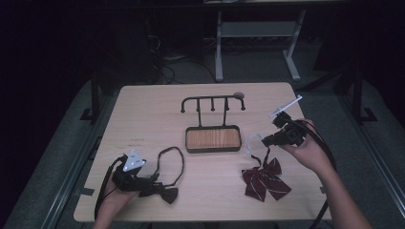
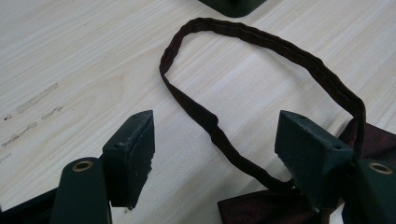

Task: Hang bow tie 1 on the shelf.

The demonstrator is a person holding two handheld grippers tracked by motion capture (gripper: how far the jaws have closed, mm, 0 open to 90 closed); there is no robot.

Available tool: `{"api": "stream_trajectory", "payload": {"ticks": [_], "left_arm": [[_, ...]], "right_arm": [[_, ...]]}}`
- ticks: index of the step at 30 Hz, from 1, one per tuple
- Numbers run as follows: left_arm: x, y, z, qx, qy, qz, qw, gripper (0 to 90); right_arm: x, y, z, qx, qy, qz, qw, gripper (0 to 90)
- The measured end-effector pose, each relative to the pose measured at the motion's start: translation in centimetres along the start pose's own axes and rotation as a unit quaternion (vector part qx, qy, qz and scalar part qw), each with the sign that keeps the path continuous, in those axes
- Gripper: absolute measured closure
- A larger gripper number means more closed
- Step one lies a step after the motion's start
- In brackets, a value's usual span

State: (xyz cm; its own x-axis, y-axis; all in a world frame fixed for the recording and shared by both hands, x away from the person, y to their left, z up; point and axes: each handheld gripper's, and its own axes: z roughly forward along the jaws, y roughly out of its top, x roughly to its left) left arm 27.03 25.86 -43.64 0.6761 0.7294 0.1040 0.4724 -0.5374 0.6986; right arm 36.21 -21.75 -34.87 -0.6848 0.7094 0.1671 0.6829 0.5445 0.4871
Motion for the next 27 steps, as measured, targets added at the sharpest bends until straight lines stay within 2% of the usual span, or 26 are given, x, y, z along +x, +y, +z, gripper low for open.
{"api": "stream_trajectory", "payload": {"ticks": [16, 27], "left_arm": [[0.0, 0.0, 0.0, -0.002, 0.001, 0.0, 1.0, 29.1], [0.1, 0.0, -0.1, -0.003, 0.003, 0.002, 1.0, 29.0]], "right_arm": [[1.5, 1.3, -2.0, -0.015, 0.005, -0.029, 0.9994, 84.1], [2.4, 2.6, -3.6, -0.024, -0.001, -0.047, 0.9986, 84.1]]}}
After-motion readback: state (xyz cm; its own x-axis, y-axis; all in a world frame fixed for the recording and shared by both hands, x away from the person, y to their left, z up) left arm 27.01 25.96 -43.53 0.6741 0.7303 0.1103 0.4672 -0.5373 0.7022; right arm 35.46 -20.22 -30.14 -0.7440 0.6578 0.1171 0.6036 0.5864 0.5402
